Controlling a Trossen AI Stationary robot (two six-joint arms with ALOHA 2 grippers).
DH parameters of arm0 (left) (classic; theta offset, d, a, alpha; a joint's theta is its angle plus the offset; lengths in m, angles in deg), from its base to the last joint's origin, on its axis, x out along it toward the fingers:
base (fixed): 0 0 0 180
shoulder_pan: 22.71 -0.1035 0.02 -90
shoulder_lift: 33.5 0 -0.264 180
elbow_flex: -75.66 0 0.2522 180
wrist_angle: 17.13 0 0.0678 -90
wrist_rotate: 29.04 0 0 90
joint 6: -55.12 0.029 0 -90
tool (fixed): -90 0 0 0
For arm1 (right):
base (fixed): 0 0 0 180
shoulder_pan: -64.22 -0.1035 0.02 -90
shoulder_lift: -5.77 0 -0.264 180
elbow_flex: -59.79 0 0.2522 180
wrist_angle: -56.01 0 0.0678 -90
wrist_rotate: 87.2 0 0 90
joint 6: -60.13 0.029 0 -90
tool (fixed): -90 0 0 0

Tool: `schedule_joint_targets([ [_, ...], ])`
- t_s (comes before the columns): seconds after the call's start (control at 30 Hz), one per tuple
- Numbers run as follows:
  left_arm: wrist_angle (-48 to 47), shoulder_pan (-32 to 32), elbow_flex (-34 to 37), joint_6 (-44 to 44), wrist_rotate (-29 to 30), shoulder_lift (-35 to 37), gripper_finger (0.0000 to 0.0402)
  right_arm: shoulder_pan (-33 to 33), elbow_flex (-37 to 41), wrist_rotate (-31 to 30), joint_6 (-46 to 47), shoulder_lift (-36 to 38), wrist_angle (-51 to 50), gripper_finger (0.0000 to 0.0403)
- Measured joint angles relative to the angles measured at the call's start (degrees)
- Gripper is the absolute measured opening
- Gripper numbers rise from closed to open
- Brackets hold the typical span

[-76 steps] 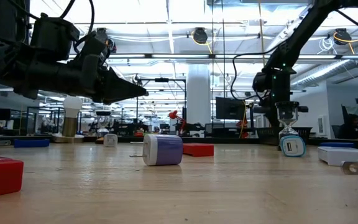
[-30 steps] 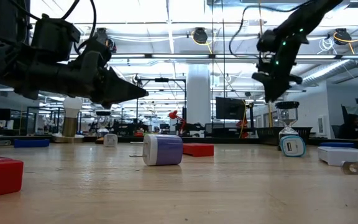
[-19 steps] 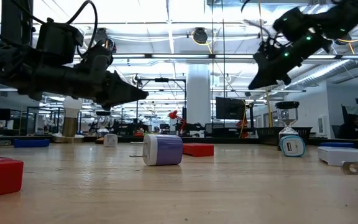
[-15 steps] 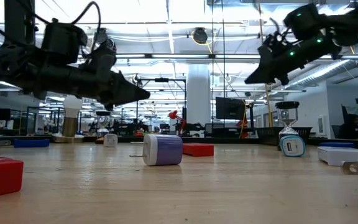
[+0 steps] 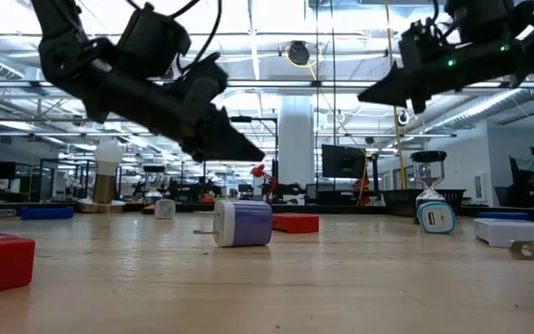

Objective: Pick & Place Office items
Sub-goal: Put the dark blue digital clock into the blue bin

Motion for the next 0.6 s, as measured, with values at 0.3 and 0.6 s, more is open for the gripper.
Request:
schedule_joint_targets([
  [0.3,-8.3,4.2,-5.1,-1.4,3.0,0.0,0.0026,-12.0,1.2,-13.5,-2.6,0.0,0.2,0.0001],
  [0.6,4.4,2.4,-1.0,1.4,2.7,0.0,0.0026,-13.1,-5.6,-16.0,0.6,4.0,-21.5,0.0001],
])
